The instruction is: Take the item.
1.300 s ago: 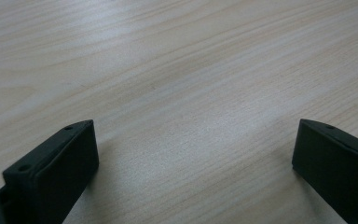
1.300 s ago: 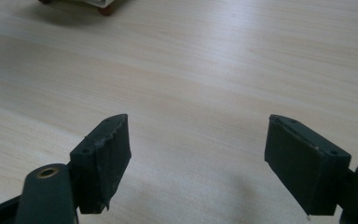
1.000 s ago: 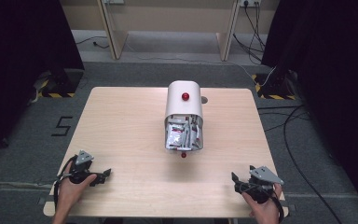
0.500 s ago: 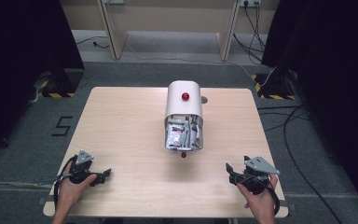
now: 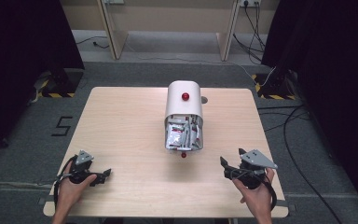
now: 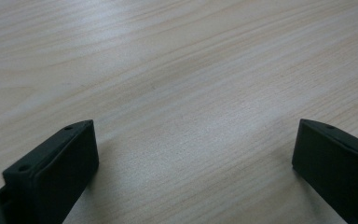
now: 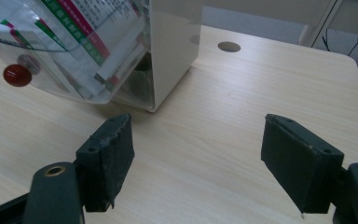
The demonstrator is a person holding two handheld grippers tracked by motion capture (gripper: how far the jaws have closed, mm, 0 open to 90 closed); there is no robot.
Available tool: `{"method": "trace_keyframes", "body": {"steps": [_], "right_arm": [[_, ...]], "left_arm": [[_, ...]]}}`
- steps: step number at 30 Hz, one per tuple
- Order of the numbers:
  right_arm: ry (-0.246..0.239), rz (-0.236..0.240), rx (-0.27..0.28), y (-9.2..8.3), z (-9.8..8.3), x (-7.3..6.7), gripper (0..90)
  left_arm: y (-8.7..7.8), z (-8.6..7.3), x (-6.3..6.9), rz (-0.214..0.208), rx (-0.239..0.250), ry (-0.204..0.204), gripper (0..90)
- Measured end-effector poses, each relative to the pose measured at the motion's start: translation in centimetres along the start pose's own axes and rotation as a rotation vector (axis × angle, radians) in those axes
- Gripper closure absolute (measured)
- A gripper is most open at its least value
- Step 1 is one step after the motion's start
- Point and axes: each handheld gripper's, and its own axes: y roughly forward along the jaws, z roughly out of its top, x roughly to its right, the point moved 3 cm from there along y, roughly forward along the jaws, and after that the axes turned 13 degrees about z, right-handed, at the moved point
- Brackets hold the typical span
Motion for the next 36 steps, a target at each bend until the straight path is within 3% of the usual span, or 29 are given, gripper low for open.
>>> {"method": "trace_keyframes", "body": {"steps": [22, 36], "right_arm": [[-0.043, 0.050, 0.042, 0.6, 3.0, -2.3, 28.1], [-0.076, 0.090, 0.049, 1.3, 4.0, -3.8, 30.4]], "left_arm": [[0.0, 0.0, 0.0, 0.000, 0.000, 0.000, 0.0], [0.0, 0.0, 0.0, 0.000, 0.000, 0.000, 0.0]]}}
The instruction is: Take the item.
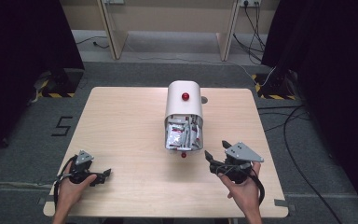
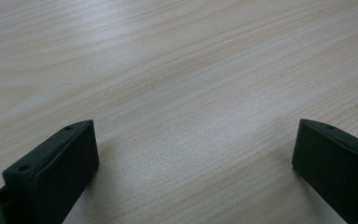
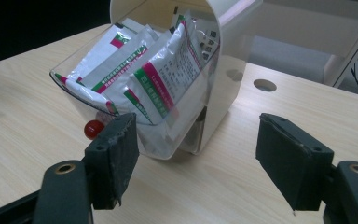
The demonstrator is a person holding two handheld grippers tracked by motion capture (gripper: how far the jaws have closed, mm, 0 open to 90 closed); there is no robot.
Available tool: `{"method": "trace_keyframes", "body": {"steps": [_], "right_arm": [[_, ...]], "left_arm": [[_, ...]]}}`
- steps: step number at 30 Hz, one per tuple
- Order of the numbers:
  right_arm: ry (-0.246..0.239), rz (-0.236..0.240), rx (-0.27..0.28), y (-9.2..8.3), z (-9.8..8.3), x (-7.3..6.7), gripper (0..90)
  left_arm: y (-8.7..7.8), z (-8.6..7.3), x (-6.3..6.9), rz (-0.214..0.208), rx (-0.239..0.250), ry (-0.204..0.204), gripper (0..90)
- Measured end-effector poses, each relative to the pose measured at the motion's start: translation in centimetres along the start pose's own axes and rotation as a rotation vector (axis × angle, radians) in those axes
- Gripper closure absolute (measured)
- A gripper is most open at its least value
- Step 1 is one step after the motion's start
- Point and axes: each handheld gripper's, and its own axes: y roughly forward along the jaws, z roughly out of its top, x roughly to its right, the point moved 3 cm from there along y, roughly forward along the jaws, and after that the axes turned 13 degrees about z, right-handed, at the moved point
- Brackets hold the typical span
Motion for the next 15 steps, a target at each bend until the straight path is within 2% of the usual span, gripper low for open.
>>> {"method": "trace_keyframes", "body": {"steps": [15], "right_arm": [[-0.028, 0.029, 0.006, 0.95, 1.01, -0.95, 31.2]], "left_arm": [[0.00, 0.00, 0.00, 0.000, 0.000, 0.000, 0.0]]}}
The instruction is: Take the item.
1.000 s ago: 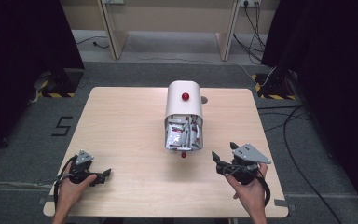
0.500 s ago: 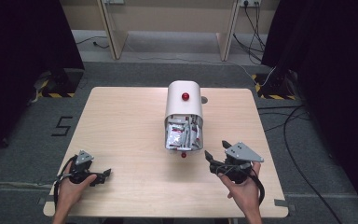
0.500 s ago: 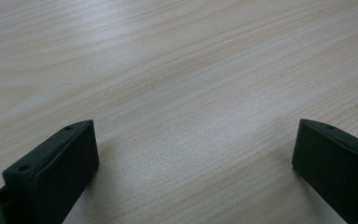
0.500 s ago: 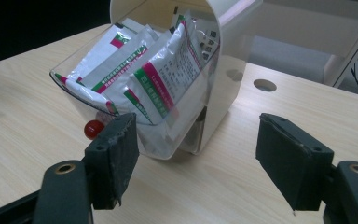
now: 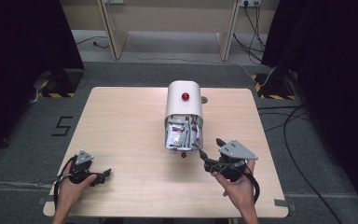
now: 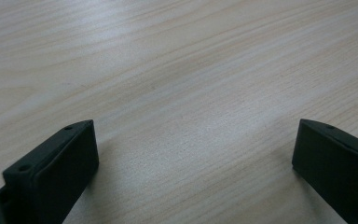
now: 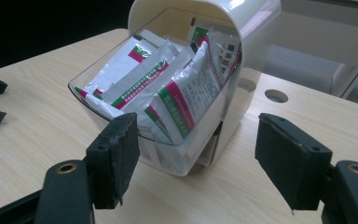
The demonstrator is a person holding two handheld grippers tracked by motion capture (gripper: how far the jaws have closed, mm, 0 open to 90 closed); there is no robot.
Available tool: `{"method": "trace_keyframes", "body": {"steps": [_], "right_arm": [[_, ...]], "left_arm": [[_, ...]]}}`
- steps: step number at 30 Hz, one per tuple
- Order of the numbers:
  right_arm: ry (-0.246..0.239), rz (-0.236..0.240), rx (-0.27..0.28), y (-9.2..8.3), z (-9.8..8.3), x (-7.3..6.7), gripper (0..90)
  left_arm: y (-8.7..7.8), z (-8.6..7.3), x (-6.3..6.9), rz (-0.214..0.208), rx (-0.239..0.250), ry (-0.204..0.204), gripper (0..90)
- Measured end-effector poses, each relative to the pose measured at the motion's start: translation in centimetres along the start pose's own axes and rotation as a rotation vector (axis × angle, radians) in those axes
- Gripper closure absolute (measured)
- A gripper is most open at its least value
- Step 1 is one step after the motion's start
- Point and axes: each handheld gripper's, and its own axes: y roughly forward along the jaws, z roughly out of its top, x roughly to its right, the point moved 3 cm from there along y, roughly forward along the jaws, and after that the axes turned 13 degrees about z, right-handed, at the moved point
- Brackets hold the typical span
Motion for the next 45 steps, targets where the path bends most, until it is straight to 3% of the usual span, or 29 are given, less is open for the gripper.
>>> {"method": "trace_keyframes", "body": {"steps": [14, 35, 45], "right_arm": [[-0.018, 0.013, 0.004, 1.0, 0.7, -0.3, 34.7], [-0.037, 0.027, 0.020, 2.8, 1.2, -0.7, 47.4], [-0.054, -0.010, 0.000, 4.1, 1.0, -0.1, 56.3]], "left_arm": [[0.0, 0.0, 0.0, 0.000, 0.000, 0.000, 0.0], [0.0, 0.0, 0.0, 0.000, 0.000, 0.000, 0.0], [0.0, 0.0, 0.0, 0.000, 0.000, 0.000, 0.0]]}}
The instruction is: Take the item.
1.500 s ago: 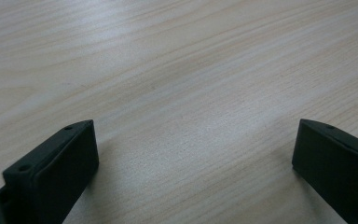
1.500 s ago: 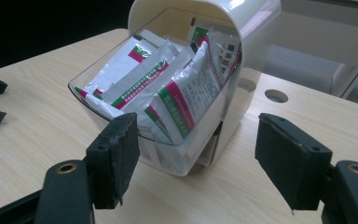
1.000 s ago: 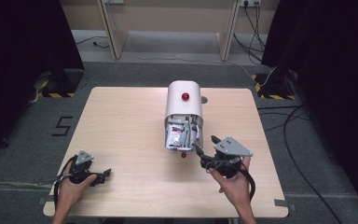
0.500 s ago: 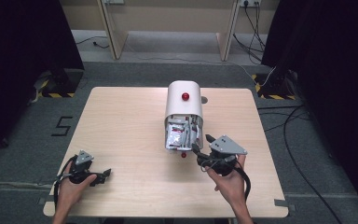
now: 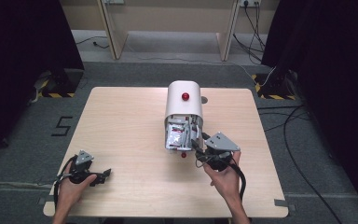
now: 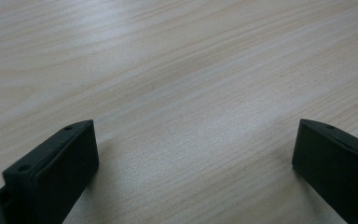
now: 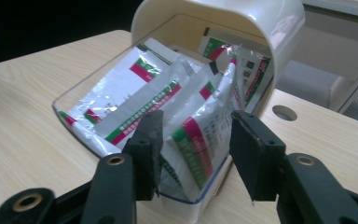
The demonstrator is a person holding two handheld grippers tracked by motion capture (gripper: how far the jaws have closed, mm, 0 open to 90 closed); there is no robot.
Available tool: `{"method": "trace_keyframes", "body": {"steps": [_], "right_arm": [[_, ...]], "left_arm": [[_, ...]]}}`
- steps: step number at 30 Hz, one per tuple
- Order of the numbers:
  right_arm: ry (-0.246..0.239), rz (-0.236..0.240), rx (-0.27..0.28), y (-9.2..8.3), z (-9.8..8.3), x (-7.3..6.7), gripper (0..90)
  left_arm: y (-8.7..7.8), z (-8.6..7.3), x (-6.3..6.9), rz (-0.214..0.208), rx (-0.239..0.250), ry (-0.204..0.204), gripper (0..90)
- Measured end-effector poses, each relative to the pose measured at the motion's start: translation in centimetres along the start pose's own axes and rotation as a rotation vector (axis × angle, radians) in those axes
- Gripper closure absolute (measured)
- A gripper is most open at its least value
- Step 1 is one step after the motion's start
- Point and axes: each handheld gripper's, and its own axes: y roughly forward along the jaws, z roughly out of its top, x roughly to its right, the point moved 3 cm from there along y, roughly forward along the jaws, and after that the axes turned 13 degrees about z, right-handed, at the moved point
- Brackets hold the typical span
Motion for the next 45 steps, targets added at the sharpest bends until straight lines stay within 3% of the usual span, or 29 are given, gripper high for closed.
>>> {"method": "trace_keyframes", "body": {"steps": [13, 21, 26, 45], "right_arm": [[-0.037, -0.017, 0.019, 0.8, 0.1, 0.5, 70.0], [-0.031, -0.025, 0.039, 0.5, 0.0, 1.1, 82.2], [-0.036, -0.005, 0.053, 0.1, 0.1, 1.2, 83.3], [-0.085, -0.009, 0.132, -2.1, 1.7, 0.1, 84.9]], "left_arm": [[0.0, 0.0, 0.0, 0.000, 0.000, 0.000, 0.0], [0.0, 0.0, 0.0, 0.000, 0.000, 0.000, 0.0], [0.0, 0.0, 0.0, 0.000, 0.001, -0.002, 0.0], [0.0, 0.0, 0.0, 0.001, 0.001, -0.002, 0.0]]}}
